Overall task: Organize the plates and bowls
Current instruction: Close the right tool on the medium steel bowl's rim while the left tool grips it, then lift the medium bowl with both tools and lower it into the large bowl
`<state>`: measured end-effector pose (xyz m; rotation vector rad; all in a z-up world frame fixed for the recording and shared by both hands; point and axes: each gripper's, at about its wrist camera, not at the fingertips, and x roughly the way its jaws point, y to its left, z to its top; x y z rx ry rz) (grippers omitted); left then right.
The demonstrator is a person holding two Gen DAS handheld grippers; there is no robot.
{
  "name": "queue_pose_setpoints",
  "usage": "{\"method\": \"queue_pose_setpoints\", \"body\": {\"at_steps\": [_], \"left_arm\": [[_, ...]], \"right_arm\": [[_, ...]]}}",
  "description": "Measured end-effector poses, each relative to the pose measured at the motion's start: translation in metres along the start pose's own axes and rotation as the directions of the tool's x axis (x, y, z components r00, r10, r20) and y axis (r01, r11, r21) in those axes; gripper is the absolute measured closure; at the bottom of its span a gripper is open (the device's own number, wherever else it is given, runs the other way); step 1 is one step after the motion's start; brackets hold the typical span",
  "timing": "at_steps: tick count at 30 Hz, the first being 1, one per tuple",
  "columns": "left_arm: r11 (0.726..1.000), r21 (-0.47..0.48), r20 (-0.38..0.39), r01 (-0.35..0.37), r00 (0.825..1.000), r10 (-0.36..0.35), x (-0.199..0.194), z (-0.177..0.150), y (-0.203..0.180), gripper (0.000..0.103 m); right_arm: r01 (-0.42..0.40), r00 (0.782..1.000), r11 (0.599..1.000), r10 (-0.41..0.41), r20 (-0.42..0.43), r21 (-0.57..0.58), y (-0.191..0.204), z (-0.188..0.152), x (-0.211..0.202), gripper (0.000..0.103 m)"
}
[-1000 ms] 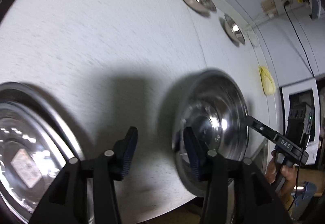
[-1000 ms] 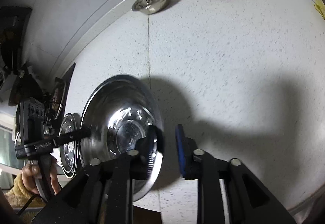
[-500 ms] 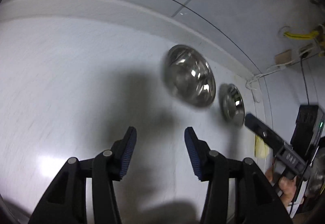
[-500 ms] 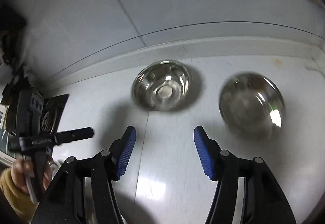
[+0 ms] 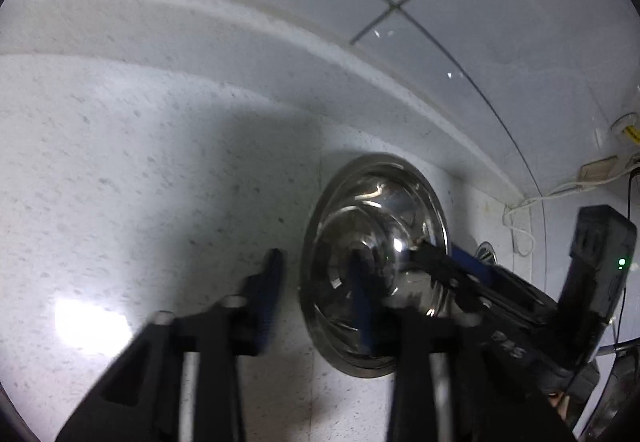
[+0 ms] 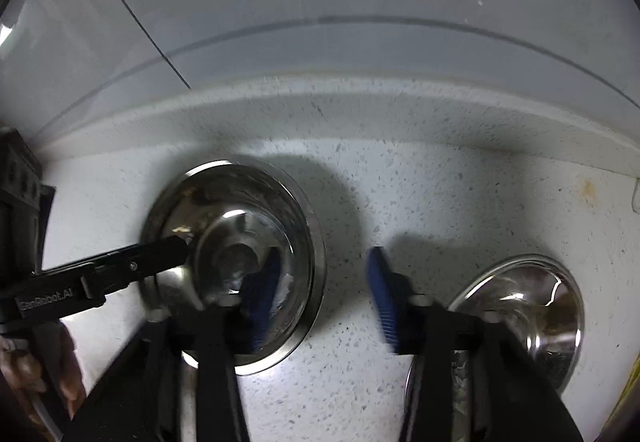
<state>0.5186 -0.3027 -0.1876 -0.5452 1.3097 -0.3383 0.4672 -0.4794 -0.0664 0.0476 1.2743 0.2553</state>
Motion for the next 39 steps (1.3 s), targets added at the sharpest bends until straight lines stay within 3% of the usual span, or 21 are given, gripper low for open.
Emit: {"method": "queue_pose_setpoints", "body": {"at_steps": [1,5,10,15,21,24,28,33,39], "left_arm": [[1.000,-0.011,-0.007,0.012,1.000,-0.012,0.002,0.000,0.001,0.089],[1.000,-0.004,0.008,0.030,1.000,-0.030,-0.016,-0.006,0.001,0.091],[0.994,0.033,0.028,0.102,0.994,-0.103,-0.075,-0.028,-0.022,0.091],[0.982,0.087,0.030,0.165,0.985,-0.168,-0.151,-0.082,-0.038,0.091],[0.972,0.109,-0.031,0.206,0.978,-0.204,-0.193,-0.162,-0.029,0.091],[0.969,0.115,-0.059,0.219,0.975,-0.214,-0.207,-0.202,-0.016,0.091],[0.967,0.145,-0.064,0.209,0.977,-0.202,-0.224,-0.244,-0.001,0.092],[0.971,0.161,-0.089,0.178,0.982,-0.166,-0.218,-0.277,0.014,0.091],[0.982,0.140,-0.102,0.124,0.989,-0.110,-0.195,-0.299,0.042,0.092]], "right_arm": [[0.001,1.000,1.000,-0.001,-0.002,-0.009,0.004,0.000,0.003,0.092],[-0.004,1.000,1.000,0.005,0.030,-0.017,0.014,-0.010,-0.014,0.093],[-0.034,0.990,0.999,0.036,0.135,-0.018,0.029,-0.039,-0.093,0.093],[-0.071,0.974,0.997,0.075,0.215,-0.026,0.052,-0.094,-0.185,0.093],[-0.076,0.968,0.997,0.080,0.240,-0.025,0.084,-0.166,-0.241,0.093],[-0.087,0.969,0.996,0.089,0.230,-0.021,0.107,-0.215,-0.249,0.093],[-0.096,0.973,0.995,0.097,0.210,-0.014,0.116,-0.249,-0.238,0.093],[-0.139,0.979,0.990,0.134,0.155,0.021,0.121,-0.291,-0.214,0.093],[-0.148,0.984,0.989,0.144,0.101,0.027,0.122,-0.307,-0.190,0.093]]}}
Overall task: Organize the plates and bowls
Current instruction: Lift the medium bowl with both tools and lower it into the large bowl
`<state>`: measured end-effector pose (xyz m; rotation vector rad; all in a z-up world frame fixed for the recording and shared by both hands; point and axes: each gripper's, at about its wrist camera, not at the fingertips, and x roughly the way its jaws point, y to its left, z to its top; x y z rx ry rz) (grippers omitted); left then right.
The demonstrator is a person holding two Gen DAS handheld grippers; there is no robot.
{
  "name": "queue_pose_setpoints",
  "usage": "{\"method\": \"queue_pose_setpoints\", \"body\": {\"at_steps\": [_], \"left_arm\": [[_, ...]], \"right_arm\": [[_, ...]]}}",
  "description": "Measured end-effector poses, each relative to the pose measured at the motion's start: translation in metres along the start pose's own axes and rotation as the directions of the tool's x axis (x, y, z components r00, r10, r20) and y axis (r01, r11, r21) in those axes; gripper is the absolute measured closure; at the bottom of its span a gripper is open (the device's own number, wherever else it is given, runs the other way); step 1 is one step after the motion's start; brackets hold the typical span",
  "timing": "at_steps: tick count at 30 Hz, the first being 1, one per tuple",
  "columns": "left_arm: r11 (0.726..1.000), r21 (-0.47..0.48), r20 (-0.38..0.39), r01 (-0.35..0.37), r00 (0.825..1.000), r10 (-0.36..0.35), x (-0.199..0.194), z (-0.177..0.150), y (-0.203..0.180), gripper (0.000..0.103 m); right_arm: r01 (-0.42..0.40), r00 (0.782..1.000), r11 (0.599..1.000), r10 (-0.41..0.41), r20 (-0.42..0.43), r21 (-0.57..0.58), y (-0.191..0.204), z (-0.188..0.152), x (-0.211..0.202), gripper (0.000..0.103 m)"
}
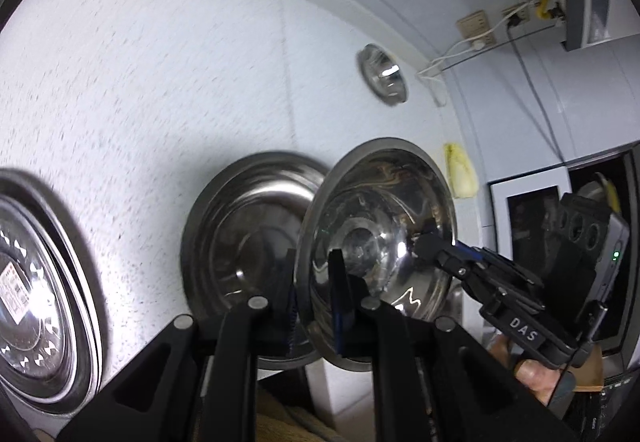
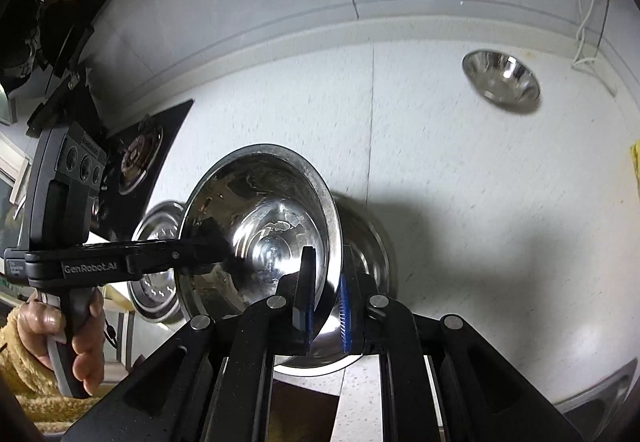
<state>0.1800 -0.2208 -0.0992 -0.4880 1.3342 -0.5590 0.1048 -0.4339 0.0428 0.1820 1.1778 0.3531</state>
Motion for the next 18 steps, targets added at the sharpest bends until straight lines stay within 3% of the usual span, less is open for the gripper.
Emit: {"method": "queue_pose_setpoints", "body": {"at_steps": [5,18], "left_arm": [[0.998,-0.028,-0.013,-0.056,0.998,0.055,0.016,-0.008,0.017,0.091],[0.991,-0.075,-0.058,-0.110,0.993,0.105,0.053,-0.015,0.038,0.091]], "right_arm": [[-0.015,0.997,1.000,0.017,-0.072,0.022,-0.006,-0.007,0.026,0.093],[-0.032,0.986,0.997,0.042,-0.160,0.069,-0.020,-0.019,0.067,0.093]]}}
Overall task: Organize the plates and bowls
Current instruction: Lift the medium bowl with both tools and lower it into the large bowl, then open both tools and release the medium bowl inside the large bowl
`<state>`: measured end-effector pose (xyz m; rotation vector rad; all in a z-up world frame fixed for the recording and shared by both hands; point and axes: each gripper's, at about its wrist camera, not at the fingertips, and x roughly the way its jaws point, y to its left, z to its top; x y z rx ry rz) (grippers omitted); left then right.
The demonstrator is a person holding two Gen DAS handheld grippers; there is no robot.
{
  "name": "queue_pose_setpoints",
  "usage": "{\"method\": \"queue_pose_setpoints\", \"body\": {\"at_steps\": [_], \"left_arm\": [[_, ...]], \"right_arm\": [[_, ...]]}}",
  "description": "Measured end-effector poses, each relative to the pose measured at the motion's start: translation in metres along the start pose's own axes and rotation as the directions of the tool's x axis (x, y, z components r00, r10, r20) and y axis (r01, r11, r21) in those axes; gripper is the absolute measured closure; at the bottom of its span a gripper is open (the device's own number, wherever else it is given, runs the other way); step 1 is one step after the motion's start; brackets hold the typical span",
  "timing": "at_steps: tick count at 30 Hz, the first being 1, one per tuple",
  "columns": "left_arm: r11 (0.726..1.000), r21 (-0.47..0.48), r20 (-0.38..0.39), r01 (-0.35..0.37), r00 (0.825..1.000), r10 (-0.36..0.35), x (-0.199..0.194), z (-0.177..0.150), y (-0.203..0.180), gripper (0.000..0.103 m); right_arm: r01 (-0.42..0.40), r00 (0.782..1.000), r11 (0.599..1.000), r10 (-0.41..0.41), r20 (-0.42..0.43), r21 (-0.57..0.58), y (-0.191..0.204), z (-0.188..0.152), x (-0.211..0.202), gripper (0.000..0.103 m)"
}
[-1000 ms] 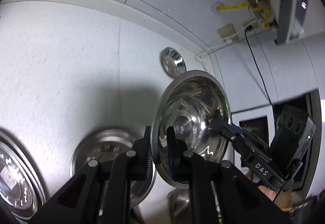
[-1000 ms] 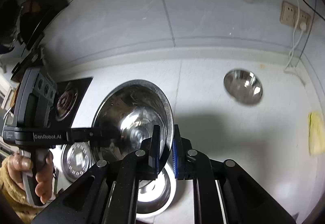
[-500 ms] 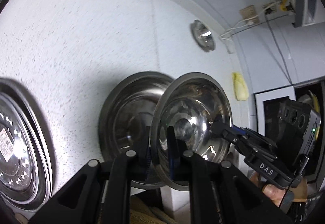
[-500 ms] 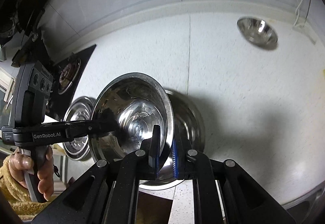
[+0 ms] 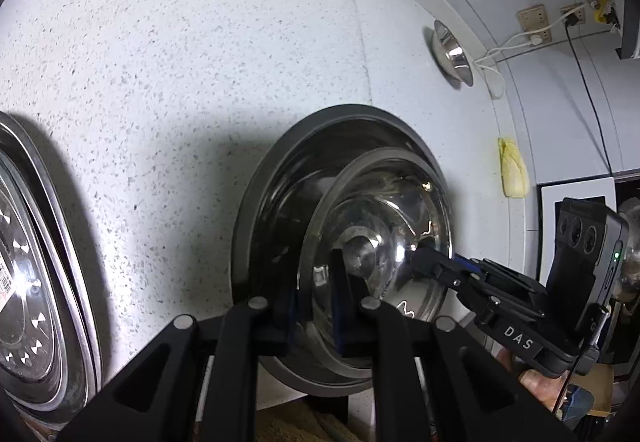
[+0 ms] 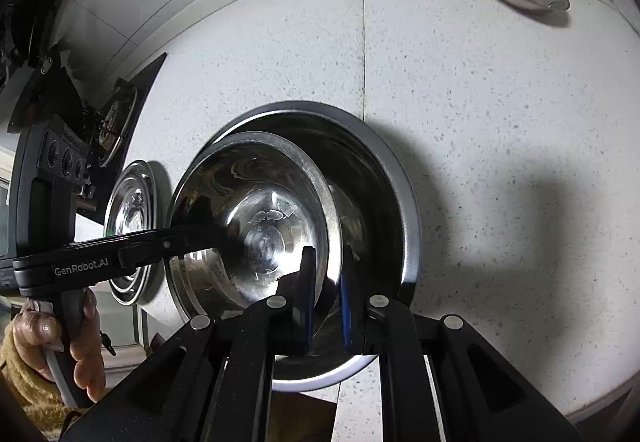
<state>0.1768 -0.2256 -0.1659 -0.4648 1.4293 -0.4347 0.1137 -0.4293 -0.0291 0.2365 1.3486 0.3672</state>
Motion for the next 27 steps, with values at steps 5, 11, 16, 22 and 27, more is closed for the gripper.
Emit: {"method": "queue_pose_setpoints", "body": {"at_steps": [5,11,16,22,27], "left_arm": [[1.000,0.007,0.005,-0.014,1.000,0.014,0.005,0.001,-0.004,0.091],[0.999,0.012,0.021,-0.030,0.999,0.029,0.007,0.003,-0.006,0.091],[0.998,0.036,0.048,-0.048,0.998,0.046,0.000,0.003,-0.005,0.088],[0.995,0.073,0.100,-0.073,0.993,0.066,-0.014,0.005,-0.008,0.088],[0.992,0.093,0.141,-0.083,0.988,0.069,-0.029,0.004,-0.012,0.088]], "right_arm": [[0.016,1.000,1.000,-0.016,0.001,-0.004,0.000,-0.001,0.003,0.093],[0.023,1.000,1.000,-0.023,0.004,0.006,-0.002,-0.001,0.007,0.093],[0.025,0.999,1.000,-0.026,0.024,0.012,-0.003,-0.001,0.004,0.093],[0.036,0.999,0.999,-0.036,0.040,-0.005,-0.001,-0.002,0.000,0.092],[0.063,0.996,0.998,-0.062,0.060,-0.024,0.005,-0.004,-0.002,0.084]]}}
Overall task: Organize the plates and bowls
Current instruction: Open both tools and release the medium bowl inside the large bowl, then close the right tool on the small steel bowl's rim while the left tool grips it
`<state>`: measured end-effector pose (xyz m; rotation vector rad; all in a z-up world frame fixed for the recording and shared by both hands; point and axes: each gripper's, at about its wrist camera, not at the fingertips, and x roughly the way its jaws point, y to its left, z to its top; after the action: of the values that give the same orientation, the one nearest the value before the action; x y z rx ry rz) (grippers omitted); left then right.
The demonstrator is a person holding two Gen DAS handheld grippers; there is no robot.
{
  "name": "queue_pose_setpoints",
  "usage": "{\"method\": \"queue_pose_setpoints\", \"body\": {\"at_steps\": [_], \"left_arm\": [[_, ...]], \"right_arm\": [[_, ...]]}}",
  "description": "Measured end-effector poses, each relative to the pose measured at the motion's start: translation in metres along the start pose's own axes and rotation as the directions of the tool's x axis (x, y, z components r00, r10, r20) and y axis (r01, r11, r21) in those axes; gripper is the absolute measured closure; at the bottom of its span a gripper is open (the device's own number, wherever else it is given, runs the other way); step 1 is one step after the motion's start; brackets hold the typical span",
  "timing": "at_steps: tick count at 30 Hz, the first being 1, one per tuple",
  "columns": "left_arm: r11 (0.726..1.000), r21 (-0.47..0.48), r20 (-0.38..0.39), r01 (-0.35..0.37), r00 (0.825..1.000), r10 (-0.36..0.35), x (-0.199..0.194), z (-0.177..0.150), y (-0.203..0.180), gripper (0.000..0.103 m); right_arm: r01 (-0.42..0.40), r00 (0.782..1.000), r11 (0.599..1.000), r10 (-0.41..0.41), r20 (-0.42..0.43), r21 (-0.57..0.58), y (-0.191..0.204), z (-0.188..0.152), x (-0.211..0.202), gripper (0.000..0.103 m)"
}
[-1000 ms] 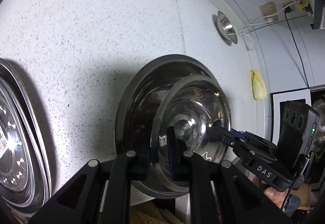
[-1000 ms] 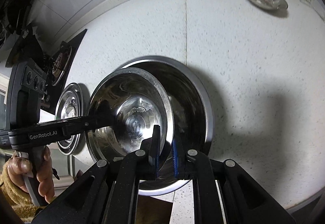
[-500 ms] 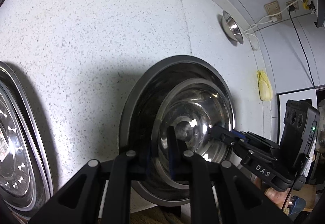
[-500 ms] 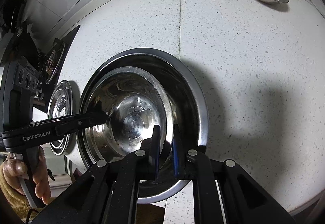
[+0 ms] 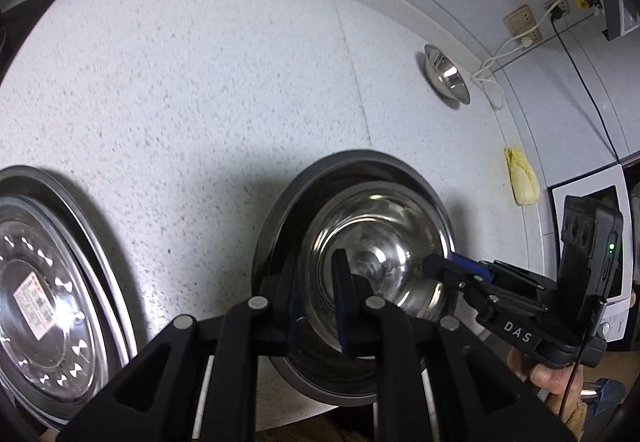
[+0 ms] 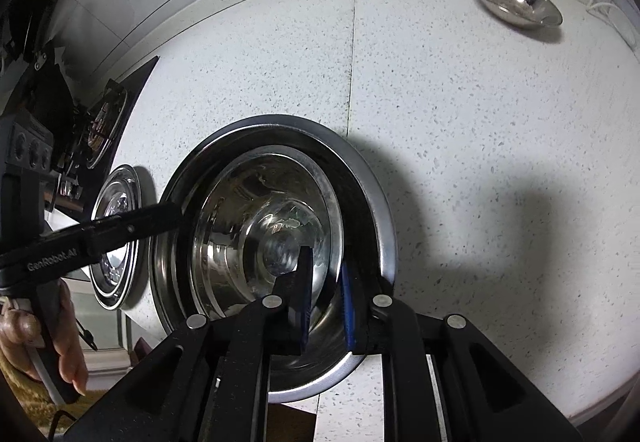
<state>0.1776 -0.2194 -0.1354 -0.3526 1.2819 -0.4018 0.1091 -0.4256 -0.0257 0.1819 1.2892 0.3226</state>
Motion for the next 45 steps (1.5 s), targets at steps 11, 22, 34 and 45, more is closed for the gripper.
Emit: {"method": "queue_pose_setpoints", "body": {"at_steps": [11,22,34,45], "left_arm": [[0.999,0.036,0.077,-0.007,0.997,0.004,-0.028,0.015,-0.008,0.056],[0.997,0.037,0.003,0.064,0.998,-0.064,0.017,0.097,-0.073,0.053],[0.997,0.014,-0.080,0.075,0.994,-0.074,0.158,0.236,-0.175,0.051],[0.999,-0.020,-0.131,0.030,0.991,-0.032,0.236,0.281,-0.188,0.053]], "right_arm": [[-0.027,0.994,0.999,0.029,0.102,-0.022,-0.004,0.006,-0.034,0.055],[0.035,0.968,0.994,-0.060,0.246,0.106,-0.093,0.064,-0.074,0.020],[0.013,0.979,0.961,-0.068,0.191,0.277,-0.228,0.188,-0.042,0.012],[-0.005,0.992,0.955,-0.032,0.118,0.297,-0.263,0.228,0.012,0.026]]}}
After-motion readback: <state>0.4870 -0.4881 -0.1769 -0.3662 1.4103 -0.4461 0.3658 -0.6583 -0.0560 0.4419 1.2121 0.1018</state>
